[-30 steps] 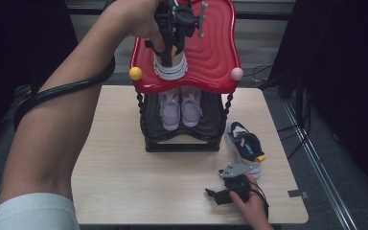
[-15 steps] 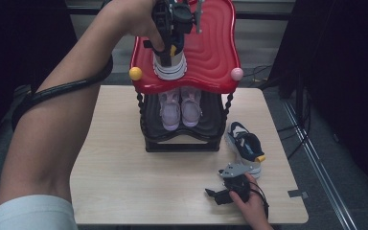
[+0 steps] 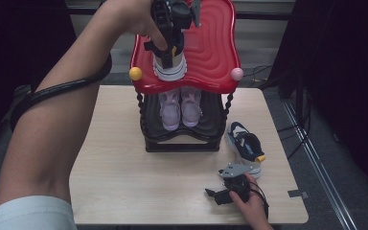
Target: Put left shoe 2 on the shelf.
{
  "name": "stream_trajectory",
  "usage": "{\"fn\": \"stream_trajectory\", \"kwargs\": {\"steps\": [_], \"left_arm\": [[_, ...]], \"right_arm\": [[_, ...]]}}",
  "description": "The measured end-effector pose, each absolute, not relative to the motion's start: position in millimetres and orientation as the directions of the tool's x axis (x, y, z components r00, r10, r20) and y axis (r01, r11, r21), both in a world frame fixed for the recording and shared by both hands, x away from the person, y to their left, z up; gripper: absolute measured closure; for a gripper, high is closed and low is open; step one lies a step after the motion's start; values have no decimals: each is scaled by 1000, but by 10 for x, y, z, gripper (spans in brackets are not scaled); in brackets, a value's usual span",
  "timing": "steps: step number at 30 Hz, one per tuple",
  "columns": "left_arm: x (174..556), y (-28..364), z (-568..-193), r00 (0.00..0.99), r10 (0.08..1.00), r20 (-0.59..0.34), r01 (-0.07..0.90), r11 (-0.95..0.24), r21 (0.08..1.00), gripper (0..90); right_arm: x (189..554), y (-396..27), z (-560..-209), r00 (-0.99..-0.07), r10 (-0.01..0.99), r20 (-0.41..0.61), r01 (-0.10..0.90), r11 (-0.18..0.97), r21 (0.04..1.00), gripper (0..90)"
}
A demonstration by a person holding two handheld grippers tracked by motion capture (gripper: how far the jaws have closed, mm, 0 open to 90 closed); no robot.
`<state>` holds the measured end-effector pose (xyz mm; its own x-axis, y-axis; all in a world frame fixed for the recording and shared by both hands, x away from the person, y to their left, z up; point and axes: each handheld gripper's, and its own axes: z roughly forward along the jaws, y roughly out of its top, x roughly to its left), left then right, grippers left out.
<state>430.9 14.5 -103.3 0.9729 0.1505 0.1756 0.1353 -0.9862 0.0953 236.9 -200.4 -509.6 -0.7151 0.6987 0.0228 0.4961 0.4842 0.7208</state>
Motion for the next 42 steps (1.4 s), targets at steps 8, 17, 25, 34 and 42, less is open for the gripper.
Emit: {"fn": "stream_trajectory", "kwargs": {"steps": [8,17,25,34,42], "left_arm": [[4292,110,-1001,967,204,155,189,-976,104,410],[4280,102,-983,963,225,146,207,-970,129,373],[4253,60,-993,960,241,142,221,-965,145,333],[4231,17,-957,947,280,157,254,-953,167,268],[4225,-56,-969,956,249,157,221,-960,173,548]], "right_arm": [[2369,-2004,-5097,-716,697,25,496,483,721,132],[2369,-2004,-5096,-715,698,23,496,484,721,132],[2369,-2005,-5096,-715,699,23,496,484,721,132],[2368,-2004,-5096,-715,699,24,497,484,720,132],[2369,-2004,-5097,-716,698,26,496,483,721,133]]}}
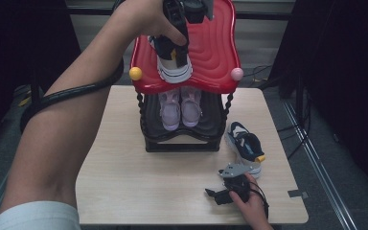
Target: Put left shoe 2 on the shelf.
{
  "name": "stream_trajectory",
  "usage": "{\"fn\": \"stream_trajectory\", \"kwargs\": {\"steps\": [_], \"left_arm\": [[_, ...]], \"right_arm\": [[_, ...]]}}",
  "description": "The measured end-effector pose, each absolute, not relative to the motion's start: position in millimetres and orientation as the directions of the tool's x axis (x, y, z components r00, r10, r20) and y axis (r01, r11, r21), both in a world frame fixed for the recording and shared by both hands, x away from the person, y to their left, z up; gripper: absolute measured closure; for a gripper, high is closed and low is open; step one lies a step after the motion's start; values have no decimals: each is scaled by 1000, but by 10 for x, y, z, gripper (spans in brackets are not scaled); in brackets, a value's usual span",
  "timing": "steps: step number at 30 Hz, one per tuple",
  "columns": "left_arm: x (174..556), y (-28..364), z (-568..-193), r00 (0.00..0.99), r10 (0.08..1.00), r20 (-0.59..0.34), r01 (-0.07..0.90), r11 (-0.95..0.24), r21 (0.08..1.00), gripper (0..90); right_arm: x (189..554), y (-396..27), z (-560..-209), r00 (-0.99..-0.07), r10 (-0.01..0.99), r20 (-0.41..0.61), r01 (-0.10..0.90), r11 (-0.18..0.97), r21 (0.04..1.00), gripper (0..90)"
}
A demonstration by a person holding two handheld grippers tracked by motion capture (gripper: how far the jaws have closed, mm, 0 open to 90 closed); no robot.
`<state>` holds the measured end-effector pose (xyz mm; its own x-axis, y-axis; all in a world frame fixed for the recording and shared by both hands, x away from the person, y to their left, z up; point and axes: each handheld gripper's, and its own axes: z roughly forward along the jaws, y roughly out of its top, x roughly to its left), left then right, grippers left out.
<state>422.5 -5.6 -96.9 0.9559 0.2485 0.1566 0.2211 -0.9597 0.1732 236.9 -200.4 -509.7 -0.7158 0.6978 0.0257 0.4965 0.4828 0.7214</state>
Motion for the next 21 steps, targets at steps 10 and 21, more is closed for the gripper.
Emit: {"fn": "stream_trajectory", "kwargs": {"steps": [10,21], "left_arm": [[4209,-43,-1003,965,110,238,97,-993,63,695],[4221,26,-997,964,109,242,92,-993,78,700]], "right_arm": [[2369,-2004,-5097,-716,698,26,497,483,721,132],[2370,-2004,-5097,-717,697,25,495,484,722,132]]}}
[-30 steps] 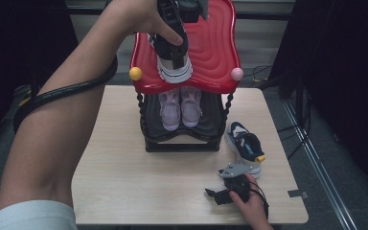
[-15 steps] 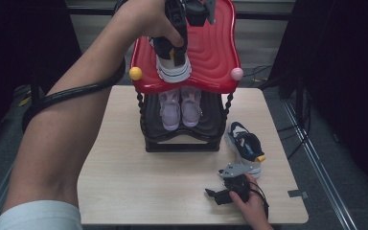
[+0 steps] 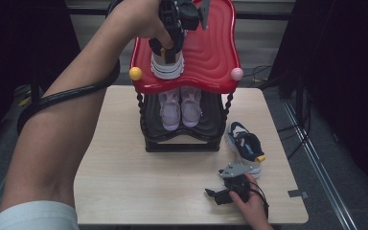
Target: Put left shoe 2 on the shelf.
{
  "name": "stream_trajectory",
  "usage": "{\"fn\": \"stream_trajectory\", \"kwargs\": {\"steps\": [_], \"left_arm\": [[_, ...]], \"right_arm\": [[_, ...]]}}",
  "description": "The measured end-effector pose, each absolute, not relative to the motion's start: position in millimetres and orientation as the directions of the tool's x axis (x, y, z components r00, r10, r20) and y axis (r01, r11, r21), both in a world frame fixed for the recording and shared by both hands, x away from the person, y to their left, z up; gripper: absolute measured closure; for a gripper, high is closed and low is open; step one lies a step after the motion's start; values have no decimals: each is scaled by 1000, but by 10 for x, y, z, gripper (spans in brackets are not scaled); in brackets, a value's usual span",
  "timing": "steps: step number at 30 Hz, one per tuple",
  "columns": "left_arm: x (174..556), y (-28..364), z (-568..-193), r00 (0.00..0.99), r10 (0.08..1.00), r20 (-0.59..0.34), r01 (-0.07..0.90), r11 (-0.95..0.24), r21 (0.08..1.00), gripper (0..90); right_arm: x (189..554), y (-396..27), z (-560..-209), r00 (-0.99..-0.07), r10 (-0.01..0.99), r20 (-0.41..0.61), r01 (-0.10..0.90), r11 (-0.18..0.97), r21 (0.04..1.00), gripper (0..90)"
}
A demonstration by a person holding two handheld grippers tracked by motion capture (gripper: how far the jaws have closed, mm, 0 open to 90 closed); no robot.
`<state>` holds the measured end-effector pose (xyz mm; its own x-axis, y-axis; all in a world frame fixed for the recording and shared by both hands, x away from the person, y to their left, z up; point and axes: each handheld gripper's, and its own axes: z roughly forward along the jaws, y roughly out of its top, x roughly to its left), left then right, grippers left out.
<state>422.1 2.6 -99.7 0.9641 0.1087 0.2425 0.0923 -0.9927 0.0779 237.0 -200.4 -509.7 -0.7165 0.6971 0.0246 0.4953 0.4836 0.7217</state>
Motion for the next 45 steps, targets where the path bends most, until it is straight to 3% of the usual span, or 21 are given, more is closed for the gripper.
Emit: {"fn": "stream_trajectory", "kwargs": {"steps": [4,14,17,45], "left_arm": [[4235,65,-983,957,156,246,131,-985,113,641],[4222,143,-933,926,274,259,233,-956,177,349],[4195,164,-893,924,296,243,252,-948,195,307],[4052,470,-825,911,386,146,359,-916,180,235]], "right_arm": [[2369,-2004,-5097,-716,698,25,496,483,722,132],[2369,-2004,-5096,-716,698,23,496,484,721,132],[2370,-2004,-5097,-716,697,25,496,483,722,132],[2370,-2005,-5098,-717,697,24,494,484,722,132]]}}
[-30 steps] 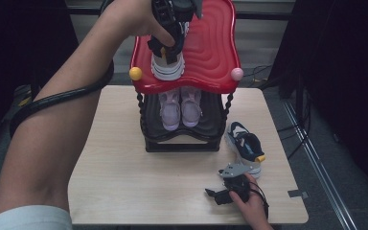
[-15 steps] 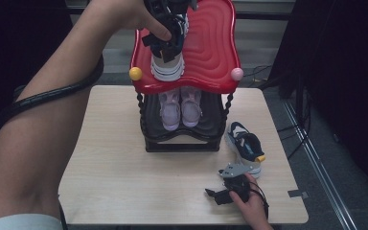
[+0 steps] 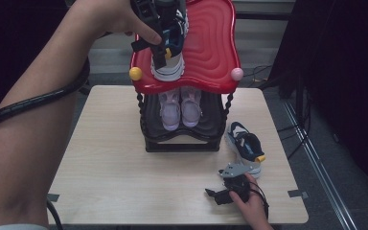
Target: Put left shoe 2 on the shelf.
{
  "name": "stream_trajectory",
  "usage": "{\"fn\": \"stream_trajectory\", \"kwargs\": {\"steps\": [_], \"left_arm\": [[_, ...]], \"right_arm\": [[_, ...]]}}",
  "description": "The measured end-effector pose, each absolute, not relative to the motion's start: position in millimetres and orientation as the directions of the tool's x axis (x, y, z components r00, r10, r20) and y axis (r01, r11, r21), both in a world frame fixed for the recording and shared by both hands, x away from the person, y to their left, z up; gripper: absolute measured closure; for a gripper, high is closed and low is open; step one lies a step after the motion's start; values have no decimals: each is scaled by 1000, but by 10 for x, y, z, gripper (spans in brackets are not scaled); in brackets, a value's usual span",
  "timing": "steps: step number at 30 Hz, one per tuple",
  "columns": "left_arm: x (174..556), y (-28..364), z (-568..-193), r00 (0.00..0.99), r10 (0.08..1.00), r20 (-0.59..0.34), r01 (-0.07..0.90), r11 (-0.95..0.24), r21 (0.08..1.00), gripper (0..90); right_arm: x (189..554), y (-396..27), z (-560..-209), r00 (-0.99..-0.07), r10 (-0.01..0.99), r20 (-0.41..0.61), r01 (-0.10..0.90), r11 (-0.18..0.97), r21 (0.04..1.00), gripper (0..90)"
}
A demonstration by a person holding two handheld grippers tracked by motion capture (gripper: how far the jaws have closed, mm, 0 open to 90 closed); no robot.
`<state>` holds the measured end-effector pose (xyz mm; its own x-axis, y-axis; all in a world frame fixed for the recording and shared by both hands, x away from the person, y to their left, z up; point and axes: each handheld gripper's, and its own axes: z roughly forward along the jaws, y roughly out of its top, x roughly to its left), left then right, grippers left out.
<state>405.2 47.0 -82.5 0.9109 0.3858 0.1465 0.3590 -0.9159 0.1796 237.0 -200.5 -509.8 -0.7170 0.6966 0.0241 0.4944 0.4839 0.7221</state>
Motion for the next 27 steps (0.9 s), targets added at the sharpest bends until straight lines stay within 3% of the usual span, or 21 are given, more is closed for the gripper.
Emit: {"fn": "stream_trajectory", "kwargs": {"steps": [27], "left_arm": [[3986,1064,-1106,879,469,78,453,-876,167,243]], "right_arm": [[2370,-2005,-5098,-717,697,24,494,484,722,132]]}}
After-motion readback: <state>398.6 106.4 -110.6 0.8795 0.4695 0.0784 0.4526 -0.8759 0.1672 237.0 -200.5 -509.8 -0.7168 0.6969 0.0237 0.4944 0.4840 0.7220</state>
